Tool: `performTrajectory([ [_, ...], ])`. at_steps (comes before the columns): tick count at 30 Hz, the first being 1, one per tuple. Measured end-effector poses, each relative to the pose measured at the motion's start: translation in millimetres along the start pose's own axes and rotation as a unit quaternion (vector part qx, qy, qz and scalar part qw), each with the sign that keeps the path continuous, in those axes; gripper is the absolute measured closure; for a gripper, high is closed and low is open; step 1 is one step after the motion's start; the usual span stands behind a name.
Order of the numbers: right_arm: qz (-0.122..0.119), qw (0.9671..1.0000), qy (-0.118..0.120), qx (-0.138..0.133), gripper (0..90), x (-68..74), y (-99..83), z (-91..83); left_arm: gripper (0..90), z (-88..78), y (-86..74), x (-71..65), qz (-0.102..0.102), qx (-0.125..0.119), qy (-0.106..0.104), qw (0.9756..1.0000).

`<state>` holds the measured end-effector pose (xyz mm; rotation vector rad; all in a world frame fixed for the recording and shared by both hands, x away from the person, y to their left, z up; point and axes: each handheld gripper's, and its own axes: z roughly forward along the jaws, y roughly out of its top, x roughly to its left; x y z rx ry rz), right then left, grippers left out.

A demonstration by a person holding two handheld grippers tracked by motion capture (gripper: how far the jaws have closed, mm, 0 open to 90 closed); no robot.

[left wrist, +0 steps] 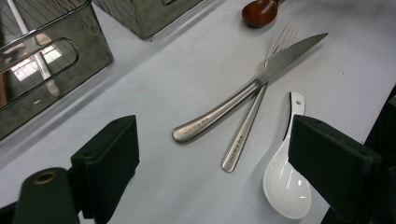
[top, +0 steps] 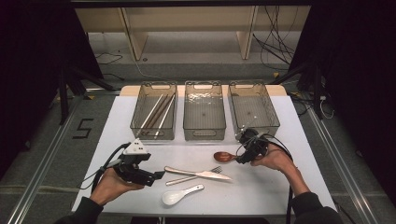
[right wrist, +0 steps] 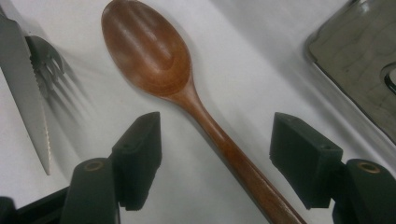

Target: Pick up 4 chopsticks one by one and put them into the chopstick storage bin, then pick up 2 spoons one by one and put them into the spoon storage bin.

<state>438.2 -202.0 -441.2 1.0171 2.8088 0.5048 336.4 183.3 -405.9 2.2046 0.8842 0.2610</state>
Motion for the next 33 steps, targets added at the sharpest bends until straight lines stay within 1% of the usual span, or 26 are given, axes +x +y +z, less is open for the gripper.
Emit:
performTrajectory([
  [7, -0.004, 0.9999, 0.005, 0.010, 36.3, -1.5, 1.2, 5.2, 15.8, 0.5, -1.1, 1.0, 0.001, 0.002, 0.004, 1.0000],
  [11, -0.010, 0.9997, 0.005, 0.020, 37.5, -0.6, 2.5, 8.5, 15.9, 0.7, -1.1, 0.1, 0.003, -0.001, 0.003, 1.0000],
  [14, -0.009, 0.9996, 0.005, 0.025, 38.5, -2.5, 3.0, 10.4, 15.9, 0.8, -1.2, -0.8, 0.006, 0.001, 0.003, 1.0000],
  [16, -0.010, 0.9995, -0.001, 0.031, 39.0, -3.3, 3.4, 10.7, 15.9, 0.7, -1.2, -1.1, 0.007, 0.002, 0.004, 1.0000],
  [18, -0.010, 0.9995, 0.002, 0.030, 41.2, -3.9, 3.9, 10.0, 15.9, 1.0, -0.8, -1.1, 0.011, 0.003, 0.005, 0.9999],
  [21, -0.014, 0.9994, 0.005, 0.032, 42.7, -3.5, 3.6, 10.1, 15.9, 1.6, -0.2, -1.8, 0.010, -0.001, 0.004, 0.9999],
  [23, -0.016, 0.9992, 0.004, 0.036, 43.7, -3.8, 3.3, 11.5, 15.9, 1.7, -0.6, -1.4, 0.015, 0.003, 0.006, 0.9999],
  [27, -0.018, 0.9989, 0.001, 0.042, 45.9, -3.9, 2.8, 13.7, 15.9, 2.5, -2.2, 1.0, 0.009, 0.003, 0.009, 0.9999],
  [33, -0.024, 0.9984, 0.002, 0.052, 51.9, -2.8, 2.1, 15.6, 15.9, 1.1, -3.1, 1.3, 0.013, -0.001, 0.010, 0.9999],
])
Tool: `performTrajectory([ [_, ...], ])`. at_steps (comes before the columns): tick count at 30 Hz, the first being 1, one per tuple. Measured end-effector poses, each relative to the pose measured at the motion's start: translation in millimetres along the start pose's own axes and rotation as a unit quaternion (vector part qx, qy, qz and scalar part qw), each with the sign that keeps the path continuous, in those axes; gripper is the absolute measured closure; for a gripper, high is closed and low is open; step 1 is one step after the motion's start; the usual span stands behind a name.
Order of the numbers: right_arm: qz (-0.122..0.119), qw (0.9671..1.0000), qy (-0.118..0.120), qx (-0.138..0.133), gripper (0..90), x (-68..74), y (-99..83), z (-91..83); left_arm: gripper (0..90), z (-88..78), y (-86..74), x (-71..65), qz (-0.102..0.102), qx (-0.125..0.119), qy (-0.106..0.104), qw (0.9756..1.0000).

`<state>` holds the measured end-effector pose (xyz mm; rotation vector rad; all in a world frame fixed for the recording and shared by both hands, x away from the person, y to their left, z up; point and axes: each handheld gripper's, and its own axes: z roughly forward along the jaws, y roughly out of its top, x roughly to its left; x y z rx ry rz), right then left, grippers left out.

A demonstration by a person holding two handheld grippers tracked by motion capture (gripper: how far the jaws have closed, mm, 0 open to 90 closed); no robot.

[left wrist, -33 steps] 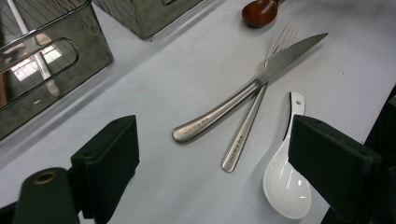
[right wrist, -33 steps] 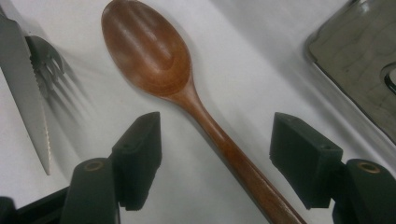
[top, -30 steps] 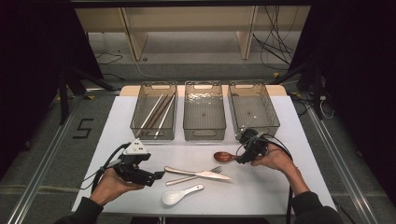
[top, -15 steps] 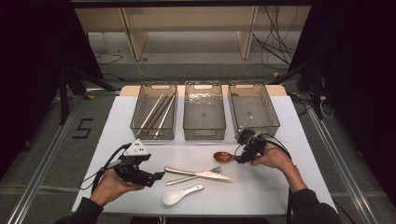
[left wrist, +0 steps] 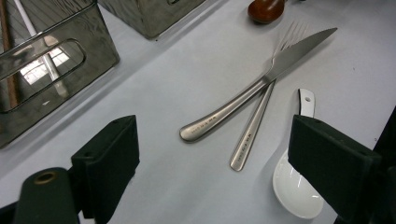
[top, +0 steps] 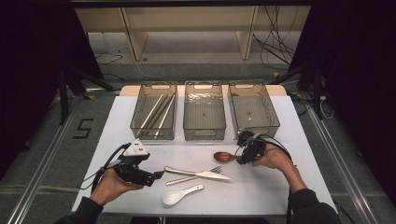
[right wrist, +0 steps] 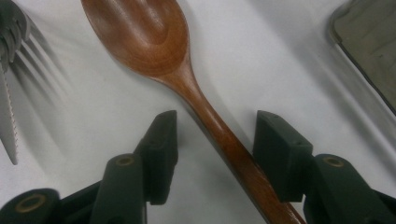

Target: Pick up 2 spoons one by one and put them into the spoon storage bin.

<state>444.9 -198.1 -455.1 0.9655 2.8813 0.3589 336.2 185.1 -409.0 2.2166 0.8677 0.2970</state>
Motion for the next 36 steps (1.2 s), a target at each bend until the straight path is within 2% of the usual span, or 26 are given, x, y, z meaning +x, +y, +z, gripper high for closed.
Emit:
performTrajectory([
  [6, -0.005, 1.0000, -0.006, 0.006, 57.3, 3.2, 1.2, 0.6, 15.9, -1.0, -1.2, -0.8, 0.001, -0.002, -0.001, 1.0000],
  [10, -0.009, 0.9999, -0.007, 0.010, 64.2, 5.9, 1.2, -0.3, 15.9, 0.2, -1.1, -1.7, 0.005, 0.001, 0.000, 1.0000],
  [22, -0.042, 0.9989, -0.001, 0.020, 80.3, 12.4, -0.2, -1.6, 16.0, 0.9, -1.7, -1.5, 0.002, 0.002, 0.000, 1.0000],
  [26, -0.051, 0.9985, -0.003, 0.022, 81.3, 14.9, 0.4, -1.6, 16.0, 1.2, -2.2, -0.8, 0.002, 0.003, 0.000, 1.0000],
  [36, -0.048, 0.9988, 0.000, 0.010, 81.8, 16.6, -0.5, -9.1, 16.0, 2.3, -2.7, -1.8, 0.006, 0.006, -0.001, 1.0000],
])
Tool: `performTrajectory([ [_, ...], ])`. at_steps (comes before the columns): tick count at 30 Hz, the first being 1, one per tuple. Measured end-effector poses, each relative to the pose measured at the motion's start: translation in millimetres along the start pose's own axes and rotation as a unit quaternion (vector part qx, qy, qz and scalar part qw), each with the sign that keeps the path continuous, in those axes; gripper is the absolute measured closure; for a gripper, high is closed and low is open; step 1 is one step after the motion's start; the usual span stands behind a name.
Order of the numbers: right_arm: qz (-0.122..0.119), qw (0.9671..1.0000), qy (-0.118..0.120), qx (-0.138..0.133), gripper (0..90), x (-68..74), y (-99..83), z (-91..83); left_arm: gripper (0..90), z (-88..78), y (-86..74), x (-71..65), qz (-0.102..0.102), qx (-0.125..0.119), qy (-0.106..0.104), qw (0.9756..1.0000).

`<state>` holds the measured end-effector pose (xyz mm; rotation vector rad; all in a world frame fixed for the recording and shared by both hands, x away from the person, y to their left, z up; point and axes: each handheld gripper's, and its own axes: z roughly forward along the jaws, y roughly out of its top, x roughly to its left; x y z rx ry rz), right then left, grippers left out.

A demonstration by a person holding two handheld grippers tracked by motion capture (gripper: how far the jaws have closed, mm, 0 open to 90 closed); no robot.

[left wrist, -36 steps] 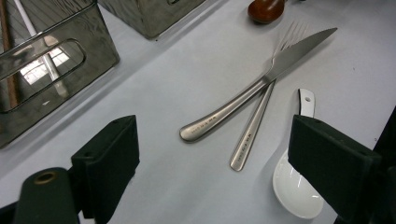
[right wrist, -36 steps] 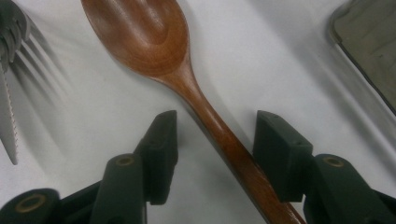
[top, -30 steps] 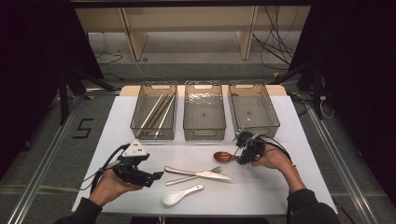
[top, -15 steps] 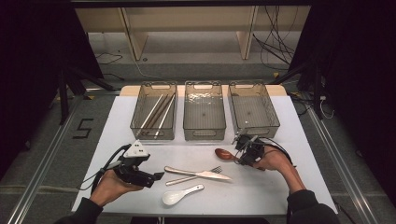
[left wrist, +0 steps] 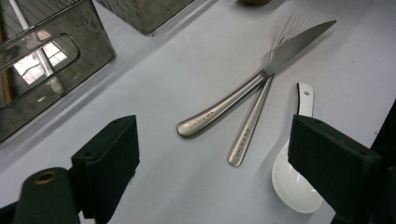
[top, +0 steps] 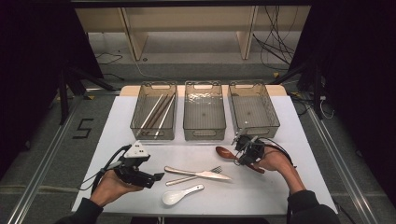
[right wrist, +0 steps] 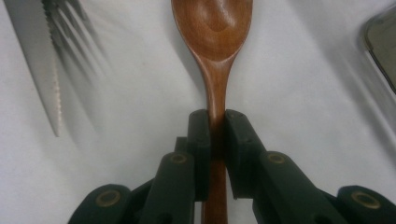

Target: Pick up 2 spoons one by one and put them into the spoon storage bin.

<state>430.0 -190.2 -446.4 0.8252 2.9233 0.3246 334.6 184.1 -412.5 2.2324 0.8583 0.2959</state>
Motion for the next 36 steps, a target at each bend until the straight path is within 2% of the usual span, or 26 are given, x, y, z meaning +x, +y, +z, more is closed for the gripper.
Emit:
performTrajectory([
  [23, 0.004, 0.9983, -0.010, -0.058, 82.0, 11.4, 13.3, -39.1, 16.0, 0.7, -0.4, -0.7, 0.001, 0.004, -0.007, 1.0000],
  [29, 0.018, 0.9962, -0.016, -0.083, 82.0, 6.6, 19.7, -55.1, 16.0, 1.4, -0.4, -0.7, 0.000, 0.004, -0.007, 1.0000],
  [36, 0.036, 0.9944, -0.027, -0.096, 82.0, 0.9, 33.1, -68.4, 16.0, 1.3, -0.6, 0.0, 0.000, 0.005, -0.006, 1.0000],
])
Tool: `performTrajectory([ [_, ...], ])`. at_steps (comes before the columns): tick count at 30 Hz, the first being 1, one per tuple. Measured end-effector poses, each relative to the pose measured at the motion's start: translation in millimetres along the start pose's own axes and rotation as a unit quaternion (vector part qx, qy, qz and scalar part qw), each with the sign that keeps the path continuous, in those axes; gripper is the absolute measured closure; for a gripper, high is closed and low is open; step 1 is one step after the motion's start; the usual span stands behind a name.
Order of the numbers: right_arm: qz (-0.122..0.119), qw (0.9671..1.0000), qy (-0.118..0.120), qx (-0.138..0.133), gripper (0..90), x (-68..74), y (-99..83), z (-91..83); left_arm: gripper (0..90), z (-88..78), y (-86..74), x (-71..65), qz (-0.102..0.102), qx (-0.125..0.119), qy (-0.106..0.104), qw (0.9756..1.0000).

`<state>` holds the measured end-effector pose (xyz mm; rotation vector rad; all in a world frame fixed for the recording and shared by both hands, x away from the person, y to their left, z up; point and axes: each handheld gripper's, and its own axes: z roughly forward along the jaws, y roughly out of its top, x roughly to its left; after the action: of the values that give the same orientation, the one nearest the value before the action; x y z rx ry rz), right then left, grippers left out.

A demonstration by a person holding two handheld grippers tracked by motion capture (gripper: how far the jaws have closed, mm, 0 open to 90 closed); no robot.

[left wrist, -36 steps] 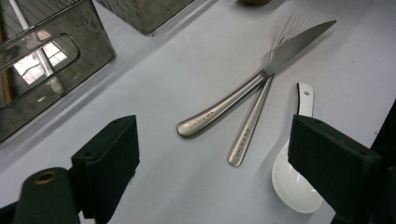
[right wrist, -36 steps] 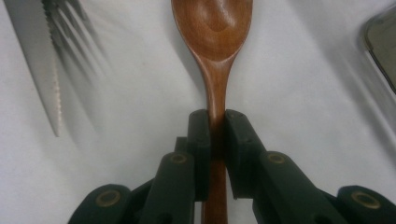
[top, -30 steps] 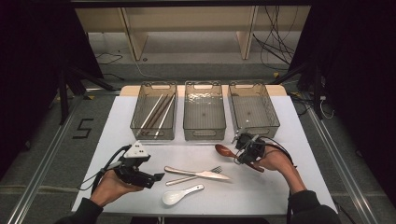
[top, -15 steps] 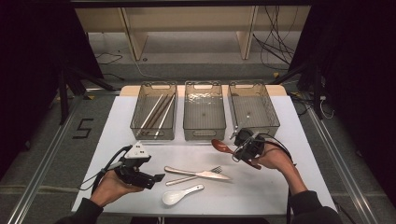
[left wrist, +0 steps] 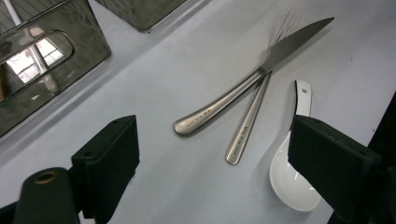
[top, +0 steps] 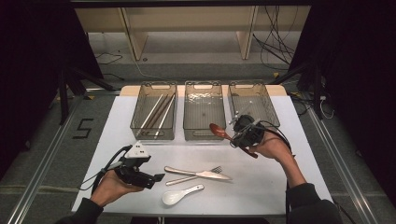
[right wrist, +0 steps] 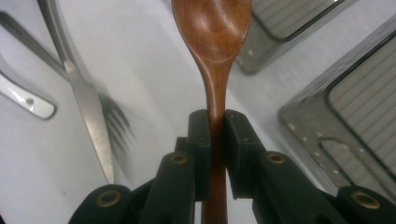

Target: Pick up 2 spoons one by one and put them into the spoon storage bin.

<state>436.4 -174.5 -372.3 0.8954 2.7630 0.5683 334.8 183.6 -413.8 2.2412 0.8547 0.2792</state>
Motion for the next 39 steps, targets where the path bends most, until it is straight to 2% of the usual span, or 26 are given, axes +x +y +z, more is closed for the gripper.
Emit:
performTrajectory([
  [11, 0.028, 0.9991, -0.005, -0.031, 82.0, -13.7, 30.7, -11.9, 15.9, -0.2, 0.0, 0.5, -0.006, -0.002, -0.001, 1.0000],
  [17, 0.043, 0.9984, -0.014, -0.035, 81.9, -19.1, 51.5, -12.3, 15.9, -0.1, 0.0, 0.5, -0.007, -0.002, -0.002, 1.0000],
  [30, 0.079, 0.9960, -0.028, -0.030, 81.8, -29.4, 85.9, 3.7, 15.8, -0.5, 0.0, 0.0, -0.008, -0.003, -0.003, 1.0000],
  [39, 0.086, 0.9958, -0.028, -0.016, 81.8, -33.4, 100.7, 17.1, 15.8, -0.3, 0.1, -0.3, -0.008, -0.004, -0.005, 1.0000],
])
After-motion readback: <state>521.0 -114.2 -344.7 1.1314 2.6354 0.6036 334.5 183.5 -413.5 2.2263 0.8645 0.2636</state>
